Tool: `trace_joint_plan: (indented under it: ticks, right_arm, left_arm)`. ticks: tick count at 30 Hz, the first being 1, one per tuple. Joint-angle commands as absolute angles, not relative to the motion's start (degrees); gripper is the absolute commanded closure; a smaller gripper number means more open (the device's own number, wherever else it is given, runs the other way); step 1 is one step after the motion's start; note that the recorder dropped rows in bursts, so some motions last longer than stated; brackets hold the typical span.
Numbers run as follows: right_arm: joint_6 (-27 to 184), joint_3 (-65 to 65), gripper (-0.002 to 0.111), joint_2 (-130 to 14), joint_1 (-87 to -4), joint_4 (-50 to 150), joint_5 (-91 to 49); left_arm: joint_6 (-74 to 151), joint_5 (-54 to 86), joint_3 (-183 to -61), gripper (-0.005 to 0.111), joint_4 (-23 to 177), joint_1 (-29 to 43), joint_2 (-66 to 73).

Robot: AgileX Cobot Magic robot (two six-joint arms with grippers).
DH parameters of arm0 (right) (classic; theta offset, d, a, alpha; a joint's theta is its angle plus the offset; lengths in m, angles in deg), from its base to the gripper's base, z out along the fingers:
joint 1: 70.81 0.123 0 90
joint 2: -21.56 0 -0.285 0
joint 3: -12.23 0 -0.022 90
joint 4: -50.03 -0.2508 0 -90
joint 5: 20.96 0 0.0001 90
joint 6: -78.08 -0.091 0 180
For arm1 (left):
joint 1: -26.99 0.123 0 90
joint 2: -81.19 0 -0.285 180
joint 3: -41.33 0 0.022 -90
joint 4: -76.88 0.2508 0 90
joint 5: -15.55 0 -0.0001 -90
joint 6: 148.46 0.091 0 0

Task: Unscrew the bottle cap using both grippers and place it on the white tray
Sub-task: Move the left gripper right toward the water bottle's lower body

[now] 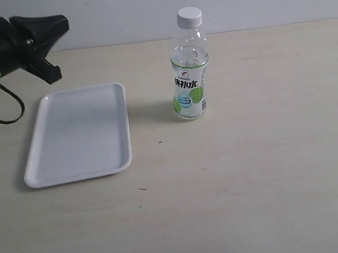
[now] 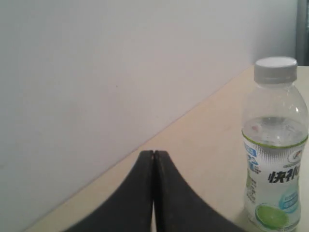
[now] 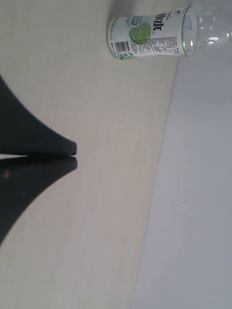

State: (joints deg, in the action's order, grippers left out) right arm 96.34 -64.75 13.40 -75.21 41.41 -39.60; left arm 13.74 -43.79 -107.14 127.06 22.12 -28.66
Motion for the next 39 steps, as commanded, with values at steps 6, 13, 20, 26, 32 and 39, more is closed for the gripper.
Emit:
trace_joint_plan:
  ticks: [6,13,20,26,32,39]
  right_arm:
    - [96.43,-64.99,0.108,13.78,-75.65,41.15,-38.75]
    - [96.43,-64.99,0.108,13.78,-75.65,41.04,-38.75]
    - [96.43,-64.99,0.108,13.78,-75.65,41.04,-38.75]
    - [96.43,-64.99,0.108,13.78,-75.65,41.04,-38.75]
    - [96.43,-64.99,0.108,13.78,-75.65,41.04,-38.75]
    - [96.43,-64.99,0.108,13.78,-75.65,41.04,-38.75]
  left_arm:
    - [11.43,-54.41,-114.35,0.107,128.5,19.48,-45.97]
    - [11.64,-54.41,-121.16,0.101,128.53,12.86,-54.4]
    - [11.91,-53.54,-125.75,0.054,127.14,8.16,-57.42]
    - [12.27,-53.42,-126.05,0.018,126.93,7.1,-58.08]
    - [12.27,-53.33,-126.05,0.015,127.14,7.1,-58.08]
    - [12.27,-53.33,-126.05,0.015,127.33,7.04,-58.17]
